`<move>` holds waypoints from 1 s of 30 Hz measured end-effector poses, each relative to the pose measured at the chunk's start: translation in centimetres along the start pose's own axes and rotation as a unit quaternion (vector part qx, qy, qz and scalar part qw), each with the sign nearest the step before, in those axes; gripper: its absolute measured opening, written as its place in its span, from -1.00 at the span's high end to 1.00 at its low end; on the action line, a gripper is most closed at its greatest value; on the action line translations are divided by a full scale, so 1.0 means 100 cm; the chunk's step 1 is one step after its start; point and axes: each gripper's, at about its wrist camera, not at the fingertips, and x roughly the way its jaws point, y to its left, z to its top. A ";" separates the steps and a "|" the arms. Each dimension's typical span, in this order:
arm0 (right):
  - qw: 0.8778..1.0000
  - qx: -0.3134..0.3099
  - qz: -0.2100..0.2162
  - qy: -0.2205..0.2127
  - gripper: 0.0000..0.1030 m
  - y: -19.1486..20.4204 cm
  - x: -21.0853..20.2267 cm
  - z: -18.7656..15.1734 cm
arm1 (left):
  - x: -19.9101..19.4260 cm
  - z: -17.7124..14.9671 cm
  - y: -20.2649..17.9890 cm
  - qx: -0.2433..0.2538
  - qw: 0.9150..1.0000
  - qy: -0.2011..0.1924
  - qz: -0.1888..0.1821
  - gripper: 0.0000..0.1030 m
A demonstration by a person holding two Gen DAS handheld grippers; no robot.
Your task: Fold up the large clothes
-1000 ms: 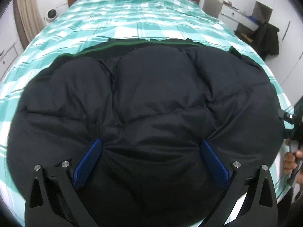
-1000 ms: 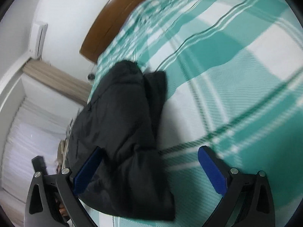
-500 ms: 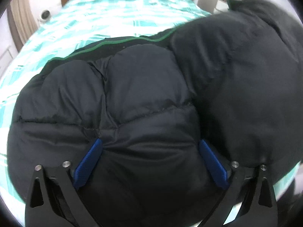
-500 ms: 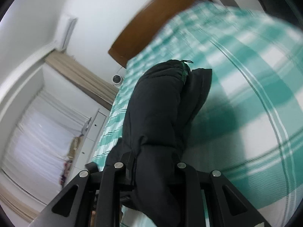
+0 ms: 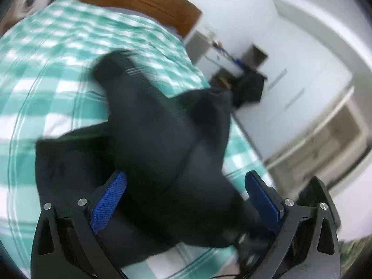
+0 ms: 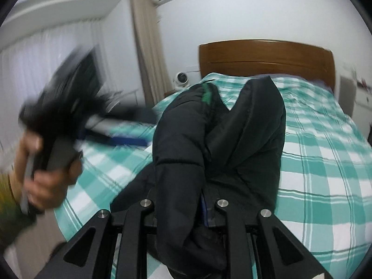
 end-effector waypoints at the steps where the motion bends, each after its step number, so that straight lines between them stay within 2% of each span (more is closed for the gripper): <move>1: 1.000 -0.020 -0.006 0.001 0.59 0.008 0.001 -0.004 | 0.009 0.005 -0.008 0.017 1.000 0.014 0.011 -0.97; 4: 0.997 -0.064 -0.032 -0.005 0.59 0.021 0.005 -0.011 | 0.030 0.018 -0.022 0.051 0.996 0.046 0.049 -0.97; 6: 0.995 -0.088 -0.045 -0.011 0.59 0.025 0.005 -0.016 | 0.046 0.025 -0.033 0.073 0.990 0.069 0.100 -0.97; 9: 0.991 -0.120 -0.056 -0.019 0.59 0.030 0.006 -0.021 | 0.073 0.032 -0.049 0.108 0.970 0.107 0.191 -0.93; 11: 0.988 -0.138 -0.063 -0.025 0.59 0.034 0.004 -0.025 | 0.088 0.031 -0.047 0.115 0.955 0.132 0.238 -0.32; 12: 0.988 -0.139 -0.068 -0.026 0.59 0.033 0.002 -0.025 | 0.093 0.029 -0.045 0.112 0.954 0.138 0.243 -0.01; 13: 0.988 -0.135 -0.069 -0.025 0.55 0.032 0.001 -0.026 | 0.096 0.025 -0.041 0.106 0.956 0.138 0.237 0.20; 15: 0.992 -0.110 -0.057 -0.031 0.39 0.023 -0.006 -0.024 | 0.087 0.028 -0.038 0.097 0.962 0.132 0.219 0.30; 16: 0.995 -0.092 -0.033 -0.028 0.14 0.019 -0.014 -0.021 | 0.081 0.029 -0.036 0.093 0.964 0.129 0.212 0.33; 17: 0.998 -0.065 0.010 -0.023 -0.04 0.014 -0.024 -0.016 | 0.070 0.030 -0.029 0.089 0.966 0.123 0.208 0.33; 18: 0.998 -0.036 0.052 -0.025 -0.38 0.010 -0.036 -0.012 | 0.067 0.032 -0.023 0.087 0.967 0.118 0.208 0.33; 19: 0.995 -0.003 0.094 -0.035 -0.45 0.003 -0.049 -0.008 | 0.060 0.033 -0.012 0.080 0.969 0.112 0.206 0.33; 21: 0.987 0.056 0.137 -0.058 -0.45 -0.017 -0.070 0.001 | 0.040 0.029 0.021 0.040 0.975 0.095 0.197 0.33; 23: 0.987 0.080 0.127 -0.056 -0.44 -0.032 -0.069 0.009 | 0.027 0.020 0.055 0.006 0.979 0.079 0.189 0.32; 24: 0.989 0.078 0.117 -0.049 -0.29 -0.036 -0.063 0.012 | 0.025 0.018 0.066 -0.007 0.980 0.072 0.186 0.31; 25: 0.991 0.071 0.103 -0.036 0.01 -0.037 -0.051 0.015 | 0.019 0.014 0.077 -0.021 0.981 0.066 0.183 0.29; 26: 0.993 0.064 0.099 -0.022 0.12 -0.035 -0.039 0.017 | 0.013 0.009 0.090 -0.035 0.982 0.057 0.179 0.29; 30: 0.994 0.011 0.111 0.015 0.31 0.003 0.012 0.015 | -0.002 -0.008 0.124 -0.080 0.983 0.029 0.164 0.23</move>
